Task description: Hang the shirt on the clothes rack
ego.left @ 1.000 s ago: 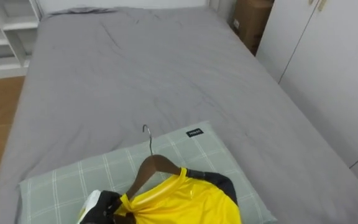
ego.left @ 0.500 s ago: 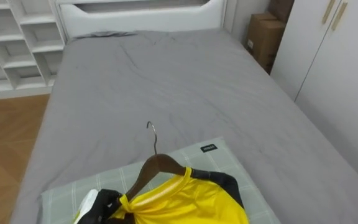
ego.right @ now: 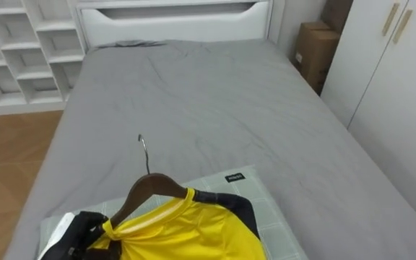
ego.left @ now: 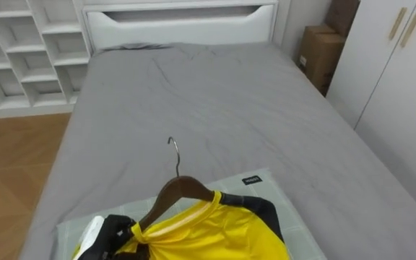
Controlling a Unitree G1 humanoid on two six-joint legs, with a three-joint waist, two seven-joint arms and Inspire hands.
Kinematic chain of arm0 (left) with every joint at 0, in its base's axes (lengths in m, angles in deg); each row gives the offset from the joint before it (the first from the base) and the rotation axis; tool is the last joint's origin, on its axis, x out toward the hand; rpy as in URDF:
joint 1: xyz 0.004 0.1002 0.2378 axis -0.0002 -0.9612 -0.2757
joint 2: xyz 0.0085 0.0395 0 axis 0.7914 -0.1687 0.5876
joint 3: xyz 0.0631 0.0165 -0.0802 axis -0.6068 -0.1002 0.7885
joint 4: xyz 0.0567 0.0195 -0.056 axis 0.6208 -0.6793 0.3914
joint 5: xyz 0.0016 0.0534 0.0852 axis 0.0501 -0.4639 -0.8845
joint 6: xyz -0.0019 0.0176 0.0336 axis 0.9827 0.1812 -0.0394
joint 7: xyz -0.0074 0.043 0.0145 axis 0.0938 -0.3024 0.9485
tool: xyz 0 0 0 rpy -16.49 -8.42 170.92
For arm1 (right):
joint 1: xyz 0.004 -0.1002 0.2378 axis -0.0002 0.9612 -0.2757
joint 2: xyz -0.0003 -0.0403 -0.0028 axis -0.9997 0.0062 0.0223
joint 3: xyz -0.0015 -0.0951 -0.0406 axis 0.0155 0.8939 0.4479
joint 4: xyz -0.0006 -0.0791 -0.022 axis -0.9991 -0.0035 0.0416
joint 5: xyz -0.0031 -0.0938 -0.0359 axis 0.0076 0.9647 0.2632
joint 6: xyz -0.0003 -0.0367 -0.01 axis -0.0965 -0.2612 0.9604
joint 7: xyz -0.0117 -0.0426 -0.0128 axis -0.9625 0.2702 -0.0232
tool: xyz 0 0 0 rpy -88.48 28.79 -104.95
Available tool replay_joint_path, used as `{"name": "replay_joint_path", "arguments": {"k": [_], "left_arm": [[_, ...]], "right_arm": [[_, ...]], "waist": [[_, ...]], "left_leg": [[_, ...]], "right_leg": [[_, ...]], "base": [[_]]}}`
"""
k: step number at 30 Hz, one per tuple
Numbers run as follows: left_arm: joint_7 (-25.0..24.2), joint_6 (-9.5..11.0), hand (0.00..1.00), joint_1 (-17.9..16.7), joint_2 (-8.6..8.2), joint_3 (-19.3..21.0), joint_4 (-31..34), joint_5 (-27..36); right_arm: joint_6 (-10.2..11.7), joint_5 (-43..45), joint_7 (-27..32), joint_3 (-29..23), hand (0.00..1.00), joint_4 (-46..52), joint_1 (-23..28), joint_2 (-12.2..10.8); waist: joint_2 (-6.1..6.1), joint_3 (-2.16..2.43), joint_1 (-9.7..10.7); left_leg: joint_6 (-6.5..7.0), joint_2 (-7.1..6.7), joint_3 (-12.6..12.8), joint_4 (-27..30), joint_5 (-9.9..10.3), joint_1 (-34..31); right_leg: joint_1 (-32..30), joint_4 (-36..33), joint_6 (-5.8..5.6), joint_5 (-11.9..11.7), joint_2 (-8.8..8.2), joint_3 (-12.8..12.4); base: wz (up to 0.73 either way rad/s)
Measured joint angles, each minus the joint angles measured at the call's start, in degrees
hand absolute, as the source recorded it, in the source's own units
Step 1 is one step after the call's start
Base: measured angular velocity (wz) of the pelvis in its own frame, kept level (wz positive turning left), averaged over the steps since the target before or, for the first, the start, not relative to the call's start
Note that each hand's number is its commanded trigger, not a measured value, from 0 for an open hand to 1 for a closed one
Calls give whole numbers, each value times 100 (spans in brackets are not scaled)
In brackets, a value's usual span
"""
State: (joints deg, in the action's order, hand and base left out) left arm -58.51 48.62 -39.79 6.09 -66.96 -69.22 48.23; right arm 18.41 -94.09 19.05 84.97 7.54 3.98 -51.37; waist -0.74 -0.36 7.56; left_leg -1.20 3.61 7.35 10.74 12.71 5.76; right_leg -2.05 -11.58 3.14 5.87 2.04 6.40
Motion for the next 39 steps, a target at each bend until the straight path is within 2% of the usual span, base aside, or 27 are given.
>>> {"name": "replay_joint_path", "arguments": {"k": [2, 5, 9, 11, 13, 17, 25, 31, 35, 39], "left_arm": [[-1, 0, 100, -3, 28, 41, -1, 25], [-1, 0, 100, -25, 34, 181, 8, 13], [-1, -7, 100, -78, 68, 256, 301, -130], [0, -4, 100, -202, 75, 289, 766, -251], [0, 7, 100, -248, 75, 307, 935, -183], [-32, 1, 100, -270, 75, 335, 944, -173], [-47, -55, 100, -272, 74, 310, 1131, -257], [-116, -65, 100, -271, 70, 338, 1448, -283], [-308, -66, 100, -270, 70, 337, 1605, -288], [-521, -66, 100, -270, 73, 340, 1648, -344]], "right_arm": [[1, 390, 279, -20, 0, 333, 23, 59], [9, 1395, 678, -398, 0, 1042, 72, 71], [74, 2405, 1152, -430, 0, 1974, 32, 129], [94, 3051, 1399, -433, 0, 2742, 92, 152], [104, 3378, 1563, -420, 0, 3441, 163, 151], [163, 3944, 1812, -413, 0, 4833, 224, 152], [158, 4256, 1887, 10, 0, 6211, 232, 205], [136, 4868, 1681, 55, 0, 7053, 212, 314], [134, 5079, 1589, 239, 0, 7253, 131, 537], [137, 5234, 1388, 317, 0, 7260, -67, 552]], "waist": [[-59, -7, -21], [-71, -4, -10], [-78, 0, -35], [-79, 0, -94], [-57, 9, -173], [-40, 16, -186], [-36, 21, -299], [0, 2, -440], [1, 1, -540], [1, 1, -649]], "left_leg": [[1, -11, 5, -2, 1, 74], [2, -17, 27, -11, 1, 103], [2, -19, 40, -32, 2, 151], [3, -23, 71, -37, 2, 171], [2, -20, 123, -36, 1, 193], [2, -17, 142, -48, 1, 292], [4, -25, 184, -106, 2, 320], [4, -31, 218, -119, 3, 352], [4, -27, 228, -118, 2, 355], [4, -23, 218, -115, 2, 350]], "right_leg": [[6, -59, 3, 15, 4, -17], [72, -27, -3, 11, 3, -29], [74, -52, -5, 11, 2, -43], [32, -117, -13, 39, 8, -104], [27, -139, -10, 40, 12, -122], [135, -119, -11, 41, 20, -164], [119, -164, -18, 26, 10, -167], [104, -224, -19, 58, 14, -180], [107, -227, -18, 58, 13, -169], [119, -202, -16, 57, 15, -171]], "base": [[-4], [-2], [0], [-6], [-12], [-3], [-1], [-1], [0], [2]]}}
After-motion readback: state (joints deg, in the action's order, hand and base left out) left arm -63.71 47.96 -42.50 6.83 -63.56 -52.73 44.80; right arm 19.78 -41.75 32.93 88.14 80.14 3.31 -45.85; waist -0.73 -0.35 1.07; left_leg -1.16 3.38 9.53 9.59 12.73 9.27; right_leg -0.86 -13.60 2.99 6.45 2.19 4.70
